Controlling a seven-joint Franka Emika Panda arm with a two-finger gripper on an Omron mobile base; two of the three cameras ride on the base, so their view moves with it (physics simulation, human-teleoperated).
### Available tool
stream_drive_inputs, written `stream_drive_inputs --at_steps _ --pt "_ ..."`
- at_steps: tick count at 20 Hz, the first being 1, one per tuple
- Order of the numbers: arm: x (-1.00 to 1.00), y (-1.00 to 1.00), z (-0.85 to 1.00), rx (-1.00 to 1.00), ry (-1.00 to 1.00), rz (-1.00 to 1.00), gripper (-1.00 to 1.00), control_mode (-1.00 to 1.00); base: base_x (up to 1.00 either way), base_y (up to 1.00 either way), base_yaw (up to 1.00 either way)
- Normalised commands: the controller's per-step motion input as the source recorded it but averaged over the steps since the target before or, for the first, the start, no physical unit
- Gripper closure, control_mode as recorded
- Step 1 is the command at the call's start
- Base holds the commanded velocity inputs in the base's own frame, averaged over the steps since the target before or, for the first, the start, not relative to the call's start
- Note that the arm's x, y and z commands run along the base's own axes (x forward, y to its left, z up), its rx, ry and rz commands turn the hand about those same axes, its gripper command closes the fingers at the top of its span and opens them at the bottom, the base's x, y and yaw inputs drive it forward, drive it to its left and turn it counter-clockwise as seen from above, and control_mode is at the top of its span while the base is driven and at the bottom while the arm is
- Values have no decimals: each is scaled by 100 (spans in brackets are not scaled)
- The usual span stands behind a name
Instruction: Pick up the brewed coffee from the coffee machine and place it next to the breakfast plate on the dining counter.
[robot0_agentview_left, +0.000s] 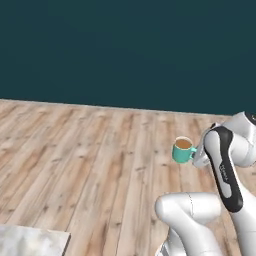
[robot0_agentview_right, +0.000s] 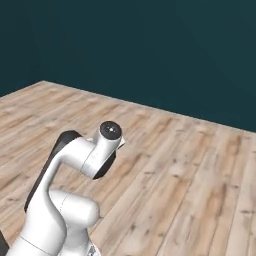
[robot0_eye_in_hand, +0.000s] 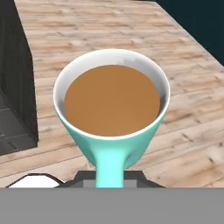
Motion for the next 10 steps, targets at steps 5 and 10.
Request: stream_drive_inputs --at_steps 5,10 --pt "0 0 0 0 0 0 100 100 96 19 52" --pt "0 0 0 0 0 0 100 100 94 22 52"
